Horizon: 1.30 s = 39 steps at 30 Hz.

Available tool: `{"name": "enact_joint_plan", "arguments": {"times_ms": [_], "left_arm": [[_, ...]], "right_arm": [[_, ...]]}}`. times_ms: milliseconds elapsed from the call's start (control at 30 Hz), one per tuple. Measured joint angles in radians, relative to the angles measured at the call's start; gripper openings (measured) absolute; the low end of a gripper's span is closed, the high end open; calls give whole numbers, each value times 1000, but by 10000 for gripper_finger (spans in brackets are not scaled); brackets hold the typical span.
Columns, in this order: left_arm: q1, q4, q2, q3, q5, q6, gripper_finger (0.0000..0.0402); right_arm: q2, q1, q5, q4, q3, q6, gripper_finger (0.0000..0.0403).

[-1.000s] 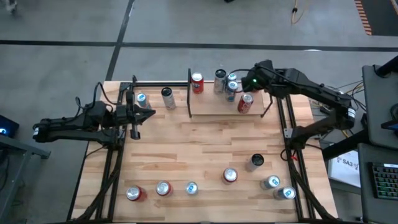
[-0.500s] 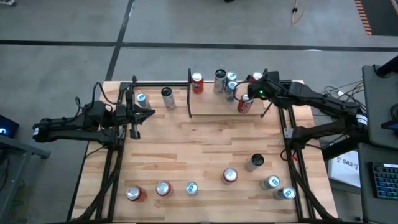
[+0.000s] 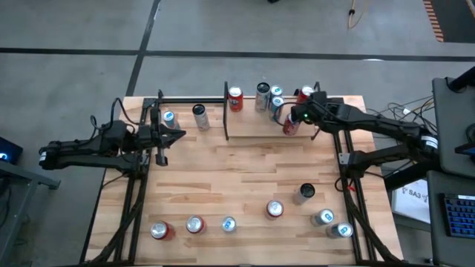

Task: Place canned beverage on shelf
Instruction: Put the dark red soda can on the shelf

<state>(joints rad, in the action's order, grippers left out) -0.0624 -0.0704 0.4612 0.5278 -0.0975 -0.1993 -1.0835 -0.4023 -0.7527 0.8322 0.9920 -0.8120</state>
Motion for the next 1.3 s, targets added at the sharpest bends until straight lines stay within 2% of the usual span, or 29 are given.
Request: {"name": "enact_joint_plan", "arguments": {"times_ms": [600,1300], "left_arm": [[0,-1,2,0,0,-2,0],[0,-1,2,0,0,-2,0]], "right_arm": [[-114,-3,-35,-32,0,27,293],[-181,-74,-5,-69,2,-42,293]]}}
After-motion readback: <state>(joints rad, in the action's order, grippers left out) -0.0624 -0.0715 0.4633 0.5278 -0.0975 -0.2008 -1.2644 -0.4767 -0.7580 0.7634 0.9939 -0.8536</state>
